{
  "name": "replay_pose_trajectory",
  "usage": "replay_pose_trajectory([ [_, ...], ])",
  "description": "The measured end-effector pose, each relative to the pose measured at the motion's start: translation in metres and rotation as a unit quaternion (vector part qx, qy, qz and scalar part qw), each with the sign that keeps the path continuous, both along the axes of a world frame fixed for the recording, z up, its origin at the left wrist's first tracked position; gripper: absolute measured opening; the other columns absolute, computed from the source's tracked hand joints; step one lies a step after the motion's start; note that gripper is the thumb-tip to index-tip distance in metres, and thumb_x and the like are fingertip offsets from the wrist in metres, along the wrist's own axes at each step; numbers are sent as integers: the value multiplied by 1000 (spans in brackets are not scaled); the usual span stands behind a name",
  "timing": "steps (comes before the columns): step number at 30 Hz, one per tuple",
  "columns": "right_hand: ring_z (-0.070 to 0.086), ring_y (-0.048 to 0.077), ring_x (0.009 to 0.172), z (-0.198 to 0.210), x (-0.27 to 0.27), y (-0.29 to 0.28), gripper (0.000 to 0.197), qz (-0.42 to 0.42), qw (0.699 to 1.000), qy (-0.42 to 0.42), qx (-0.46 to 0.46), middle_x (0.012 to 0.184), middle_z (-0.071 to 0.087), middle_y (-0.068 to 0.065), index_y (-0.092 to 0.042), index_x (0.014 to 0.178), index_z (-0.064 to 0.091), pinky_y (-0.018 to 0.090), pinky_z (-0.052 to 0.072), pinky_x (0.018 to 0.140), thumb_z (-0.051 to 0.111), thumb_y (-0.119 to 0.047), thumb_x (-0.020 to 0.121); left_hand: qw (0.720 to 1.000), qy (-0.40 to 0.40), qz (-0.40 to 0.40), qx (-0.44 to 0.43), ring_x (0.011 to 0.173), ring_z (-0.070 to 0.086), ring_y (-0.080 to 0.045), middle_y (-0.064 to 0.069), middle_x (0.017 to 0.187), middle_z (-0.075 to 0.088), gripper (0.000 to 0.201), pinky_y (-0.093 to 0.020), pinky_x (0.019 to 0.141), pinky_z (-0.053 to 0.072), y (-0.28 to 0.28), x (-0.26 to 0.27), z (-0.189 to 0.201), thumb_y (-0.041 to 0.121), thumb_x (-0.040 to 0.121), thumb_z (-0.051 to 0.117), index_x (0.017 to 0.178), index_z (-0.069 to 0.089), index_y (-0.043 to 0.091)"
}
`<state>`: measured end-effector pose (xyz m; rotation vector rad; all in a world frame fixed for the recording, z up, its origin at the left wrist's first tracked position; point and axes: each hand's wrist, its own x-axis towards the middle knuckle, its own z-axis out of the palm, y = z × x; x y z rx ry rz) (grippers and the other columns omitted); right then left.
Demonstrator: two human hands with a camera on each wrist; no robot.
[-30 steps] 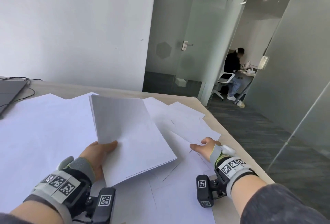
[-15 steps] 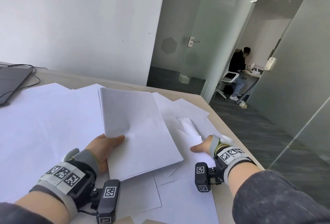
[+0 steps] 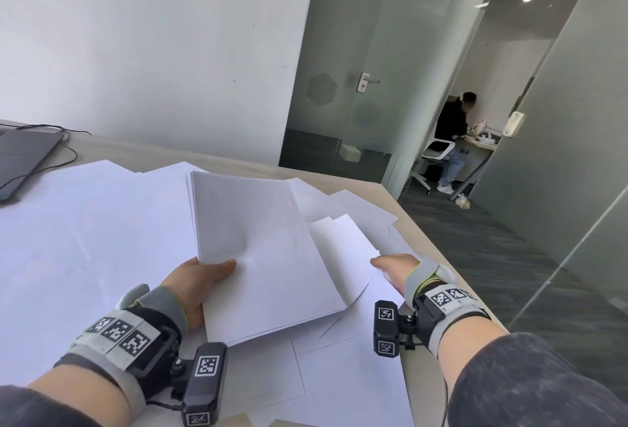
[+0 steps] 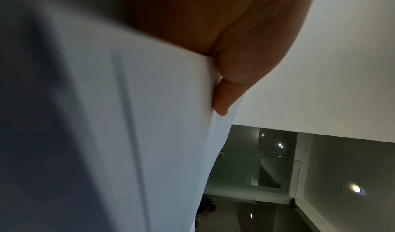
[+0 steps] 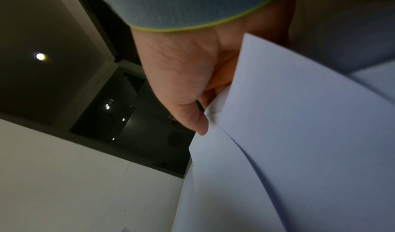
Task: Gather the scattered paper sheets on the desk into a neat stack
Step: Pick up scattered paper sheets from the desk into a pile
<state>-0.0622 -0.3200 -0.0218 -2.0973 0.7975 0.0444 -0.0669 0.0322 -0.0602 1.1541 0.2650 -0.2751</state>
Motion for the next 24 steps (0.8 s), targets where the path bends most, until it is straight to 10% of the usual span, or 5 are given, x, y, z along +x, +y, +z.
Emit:
replay_pose_trajectory([
  [4, 54, 28, 87, 2, -3, -8, 32, -8, 997, 28, -76, 76, 53, 5, -4, 99, 60, 31, 40, 80, 60, -35, 94, 1000, -1, 4, 5, 67, 72, -31, -19, 88, 74, 12, -45, 59, 62, -1, 0, 0, 1, 93, 66, 104, 65, 4],
  [11, 52, 29, 111, -8, -6, 3, 59, 54, 998, 21, -19, 125, 59, 10, -11, 132, 57, 34, 37, 93, 71, -46, 87, 1000, 0, 7, 9, 64, 72, -31, -20, 89, 74, 13, -44, 54, 62, -1, -1, 2, 1, 92, 67, 104, 65, 4],
  [24, 61, 28, 103, -11, -7, -12, 37, 65, 996, -38, -45, 112, 68, 10, -3, 120, 66, 29, 43, 88, 74, -20, 89, 1000, 11, 15, 9, 72, 72, -33, -22, 97, 73, 32, -48, 60, 62, 3, -2, 4, 3, 90, 70, 121, 63, 0],
])
